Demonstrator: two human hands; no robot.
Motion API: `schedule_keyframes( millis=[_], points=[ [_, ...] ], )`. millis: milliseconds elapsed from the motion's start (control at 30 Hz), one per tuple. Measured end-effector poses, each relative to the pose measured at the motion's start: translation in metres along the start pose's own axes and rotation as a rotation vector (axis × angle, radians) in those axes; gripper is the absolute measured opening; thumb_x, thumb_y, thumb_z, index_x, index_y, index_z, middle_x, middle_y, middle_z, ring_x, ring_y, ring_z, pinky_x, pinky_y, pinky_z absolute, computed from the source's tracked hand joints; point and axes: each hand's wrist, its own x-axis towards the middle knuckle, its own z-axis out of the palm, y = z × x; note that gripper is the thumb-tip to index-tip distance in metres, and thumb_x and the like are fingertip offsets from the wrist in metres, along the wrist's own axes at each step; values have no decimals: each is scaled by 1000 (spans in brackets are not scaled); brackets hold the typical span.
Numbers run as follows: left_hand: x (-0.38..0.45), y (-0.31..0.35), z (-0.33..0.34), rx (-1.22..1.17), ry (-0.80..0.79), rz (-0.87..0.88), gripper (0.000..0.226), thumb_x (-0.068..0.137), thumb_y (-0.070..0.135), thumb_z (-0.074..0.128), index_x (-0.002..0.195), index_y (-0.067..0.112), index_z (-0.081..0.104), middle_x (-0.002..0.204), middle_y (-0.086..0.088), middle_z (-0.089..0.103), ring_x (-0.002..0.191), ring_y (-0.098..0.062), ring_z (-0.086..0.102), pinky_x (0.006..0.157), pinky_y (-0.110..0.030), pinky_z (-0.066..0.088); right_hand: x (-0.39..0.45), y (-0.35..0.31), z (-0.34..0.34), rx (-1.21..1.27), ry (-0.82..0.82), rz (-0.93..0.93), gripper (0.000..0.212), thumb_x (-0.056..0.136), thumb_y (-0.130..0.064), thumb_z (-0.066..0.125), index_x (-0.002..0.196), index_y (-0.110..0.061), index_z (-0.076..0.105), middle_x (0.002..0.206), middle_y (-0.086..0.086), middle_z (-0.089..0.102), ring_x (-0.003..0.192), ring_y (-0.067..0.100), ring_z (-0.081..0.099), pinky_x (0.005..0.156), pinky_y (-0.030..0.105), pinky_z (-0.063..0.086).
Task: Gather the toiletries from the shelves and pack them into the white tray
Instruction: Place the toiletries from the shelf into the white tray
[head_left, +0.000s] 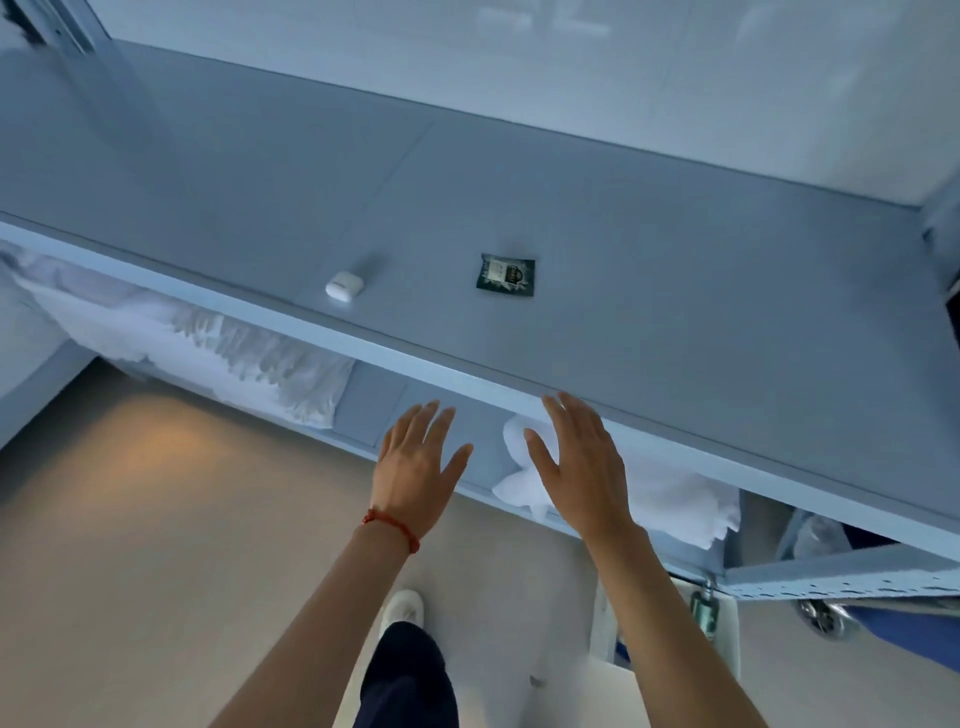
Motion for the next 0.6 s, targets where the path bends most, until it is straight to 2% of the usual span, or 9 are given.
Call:
schedule_keyframes(
  millis=[133, 367, 467, 533, 600],
  points=[
    [46, -55, -23, 5, -12, 12, 57, 83, 45, 34, 119, 5, 54, 125, -20, 56, 118, -38, 48, 97, -50, 37, 50, -26, 25, 6, -17, 55, 62, 88, -49, 24, 130, -9, 46, 136, 14, 48, 126, 30, 42, 98, 41, 39],
    [140, -130, -55, 39, 8, 19, 61, 82, 47, 31, 122, 6, 51, 129, -21, 52, 122, -39, 43, 97, -52, 37, 124, -41, 56, -28, 47, 135, 51, 90, -39, 39, 124, -4, 51, 129, 21, 53, 119, 37, 49, 88, 49, 47],
    [170, -147, -56, 40, -6, 24, 61, 83, 46, 32, 122, 4, 51, 130, -21, 51, 123, -40, 41, 98, -52, 36, 155, -39, 67, -62, 45, 134, 54, 89, -41, 35, 124, -2, 51, 130, 21, 52, 122, 36, 46, 90, 48, 46],
    [185, -155, -52, 35, -16, 20, 54, 86, 42, 40, 123, 4, 50, 132, -21, 49, 125, -40, 39, 100, -52, 35, 177, -34, 74, -69, 38, 132, 52, 91, -39, 38, 125, -3, 49, 133, 20, 49, 126, 34, 42, 94, 46, 44],
    [197, -160, -46, 32, -21, 15, 46, 90, 29, 51, 127, 4, 46, 137, -20, 43, 129, -38, 33, 103, -52, 32, 196, -27, 83, -72, 32, 121, 47, 92, -32, 47, 130, -3, 45, 139, 19, 43, 131, 33, 35, 99, 46, 40]
  ],
)
